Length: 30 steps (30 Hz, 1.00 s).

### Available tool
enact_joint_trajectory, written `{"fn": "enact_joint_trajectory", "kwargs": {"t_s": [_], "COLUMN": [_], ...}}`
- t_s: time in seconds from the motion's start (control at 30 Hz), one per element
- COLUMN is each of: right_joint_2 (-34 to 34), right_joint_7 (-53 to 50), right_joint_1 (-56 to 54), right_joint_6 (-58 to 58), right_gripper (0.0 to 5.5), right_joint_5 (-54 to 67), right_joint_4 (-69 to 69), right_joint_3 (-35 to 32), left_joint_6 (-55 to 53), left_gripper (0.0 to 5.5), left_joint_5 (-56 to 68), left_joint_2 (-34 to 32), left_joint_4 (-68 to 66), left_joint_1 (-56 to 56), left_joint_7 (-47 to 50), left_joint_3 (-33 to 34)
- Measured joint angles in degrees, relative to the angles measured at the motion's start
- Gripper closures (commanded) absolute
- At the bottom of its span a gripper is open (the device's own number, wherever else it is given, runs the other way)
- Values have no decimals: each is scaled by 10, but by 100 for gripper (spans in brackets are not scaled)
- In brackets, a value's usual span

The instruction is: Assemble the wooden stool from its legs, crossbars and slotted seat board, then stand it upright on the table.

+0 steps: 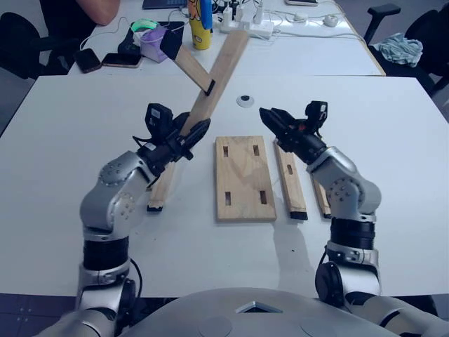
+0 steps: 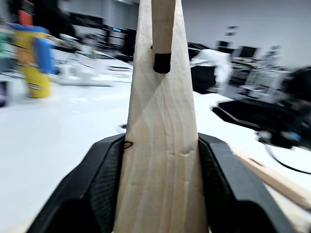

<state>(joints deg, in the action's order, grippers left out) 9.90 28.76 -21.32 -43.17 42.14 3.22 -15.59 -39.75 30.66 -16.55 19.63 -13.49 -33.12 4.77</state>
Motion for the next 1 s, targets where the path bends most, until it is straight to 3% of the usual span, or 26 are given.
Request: {"fn": "enact_joint_trajectory", "kwargs": {"t_s": [0.13,0.4,0.73,1.0], "right_joint_2": [27,62,73,98], "right_joint_7": [29,57,47,75], "right_joint_1": [-32,-64,-66,-64], "right_joint_6": [-103,-222,-232,-238], "right_gripper": [178,67,66,172], "right_joint_5": [138,294,348,361], "right_joint_4": [-13,-30,-31,-26], "right_joint_3": [-50,-67,-62,-55], "left_joint_6": [-71,-173,-230,-262], "left_gripper": [344,344,344,344], "left_joint_5": [112,214,263,313], "left_joint_2": [-38,-80,-82,-86], "left_joint_4": [-32,-88,-69,-77], "left_joint_1": [-43,-108,-96,-94], "left_joint_7": [-78,-144,-153,-152], "left_joint_3": [35,37,4,20]}}
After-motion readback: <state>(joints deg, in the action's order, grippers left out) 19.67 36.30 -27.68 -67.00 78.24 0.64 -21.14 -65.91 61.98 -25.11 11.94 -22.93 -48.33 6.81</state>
